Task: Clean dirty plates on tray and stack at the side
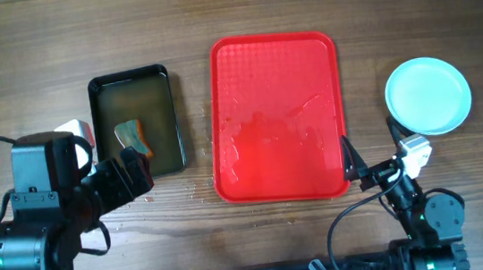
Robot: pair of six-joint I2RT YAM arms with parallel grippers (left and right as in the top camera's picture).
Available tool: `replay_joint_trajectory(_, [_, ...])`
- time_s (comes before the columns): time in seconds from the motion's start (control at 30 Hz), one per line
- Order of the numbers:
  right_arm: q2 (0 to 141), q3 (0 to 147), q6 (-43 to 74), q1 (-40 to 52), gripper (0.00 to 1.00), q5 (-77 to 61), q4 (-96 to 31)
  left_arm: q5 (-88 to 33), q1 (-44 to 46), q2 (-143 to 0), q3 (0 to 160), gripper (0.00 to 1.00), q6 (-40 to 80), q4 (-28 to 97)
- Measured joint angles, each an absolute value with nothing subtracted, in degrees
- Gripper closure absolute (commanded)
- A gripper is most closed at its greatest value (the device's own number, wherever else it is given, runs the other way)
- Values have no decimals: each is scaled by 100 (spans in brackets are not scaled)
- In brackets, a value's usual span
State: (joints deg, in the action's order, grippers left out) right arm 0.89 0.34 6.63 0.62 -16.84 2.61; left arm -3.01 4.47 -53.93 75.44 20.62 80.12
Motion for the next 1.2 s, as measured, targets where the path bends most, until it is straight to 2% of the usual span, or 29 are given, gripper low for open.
replay_joint_trajectory(0.57, [89,36,681,62,0,-1664,130,-244,447,-5264,7489,0,2036,7780])
replay_joint_trajectory(0.73, [91,36,681,62,0,-1656,126,-187,368,-3789,5747,0,1997,3994])
replay_joint_trajectory(0.9, [93,36,683,62,0,-1643,130,-351,266,-1708,2589,0,1994,937])
replay_joint_trajectory(1.07, [99,36,683,62,0,-1643,117,-443,244,-137,788,0,1994,-10])
replay_joint_trajectory(1.2, [99,36,683,62,0,-1643,115,-443,244,-78,296,0,1997,-213])
